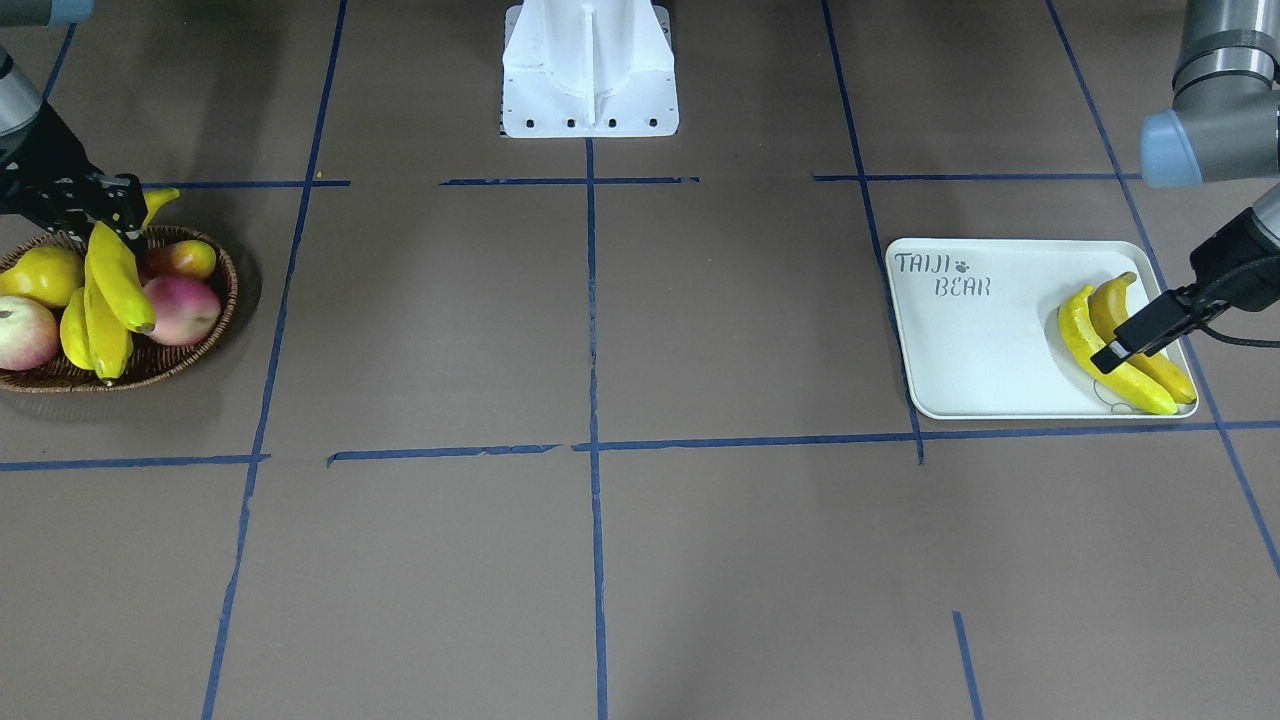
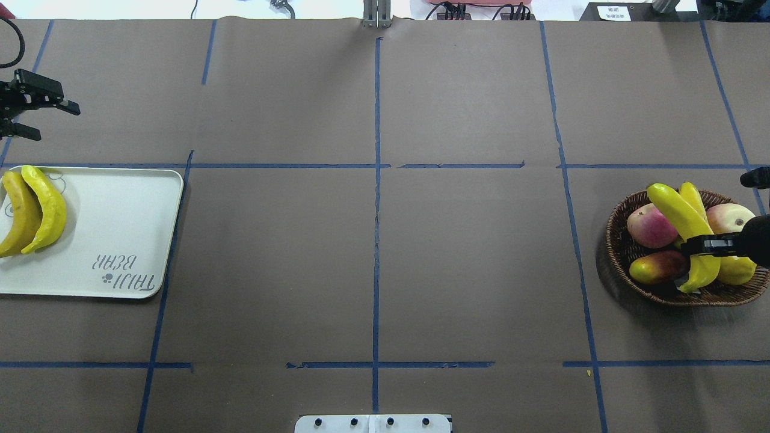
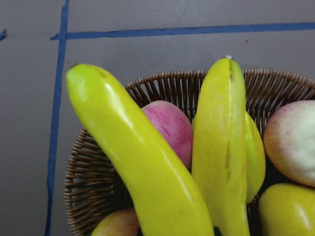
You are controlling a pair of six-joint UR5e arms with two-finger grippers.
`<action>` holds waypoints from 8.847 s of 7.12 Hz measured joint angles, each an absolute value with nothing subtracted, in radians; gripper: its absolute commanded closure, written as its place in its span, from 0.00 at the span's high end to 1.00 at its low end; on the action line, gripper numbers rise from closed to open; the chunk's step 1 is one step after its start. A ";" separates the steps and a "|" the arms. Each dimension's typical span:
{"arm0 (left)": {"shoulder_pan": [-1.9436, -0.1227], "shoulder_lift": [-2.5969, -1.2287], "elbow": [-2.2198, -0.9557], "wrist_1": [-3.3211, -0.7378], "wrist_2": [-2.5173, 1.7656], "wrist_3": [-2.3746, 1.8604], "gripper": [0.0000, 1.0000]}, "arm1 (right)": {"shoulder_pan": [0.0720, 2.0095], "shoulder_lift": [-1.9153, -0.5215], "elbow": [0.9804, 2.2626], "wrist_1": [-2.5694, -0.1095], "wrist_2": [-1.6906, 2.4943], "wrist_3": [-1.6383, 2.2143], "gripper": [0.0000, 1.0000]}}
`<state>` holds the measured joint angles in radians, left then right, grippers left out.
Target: Transfer all bananas from basket to plate
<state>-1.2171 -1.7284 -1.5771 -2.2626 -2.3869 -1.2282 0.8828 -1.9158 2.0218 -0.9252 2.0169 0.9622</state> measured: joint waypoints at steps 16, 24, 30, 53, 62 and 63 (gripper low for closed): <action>-1.056 -2.061 -1.604 -2.271 -2.392 -1.819 1.00 | 0.489 -0.805 1.780 -1.681 1.510 0.820 0.02; -0.885 -2.187 -1.571 -2.244 -2.378 -2.270 0.86 | 0.416 -0.592 1.596 -1.726 1.365 0.895 0.02; -0.842 -2.192 -1.564 -2.239 -2.334 -2.278 0.76 | 0.407 -0.591 1.600 -1.723 1.361 0.894 0.03; -1.138 -1.758 -1.490 -2.248 -2.495 -1.435 0.00 | 0.690 -0.860 1.838 -1.717 1.805 0.696 0.99; -1.157 -1.686 -1.358 -2.283 -2.467 -1.231 0.99 | 0.695 -0.913 1.868 -1.715 1.816 0.680 0.99; -1.160 -1.691 -1.358 -2.285 -2.459 -1.231 1.00 | 0.695 -0.916 1.868 -1.715 1.816 0.682 0.99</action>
<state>-1.1596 -1.6912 -1.3583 -2.2847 -2.4592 -1.2307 0.6947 -0.9155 1.8682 -1.7150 1.8159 0.6815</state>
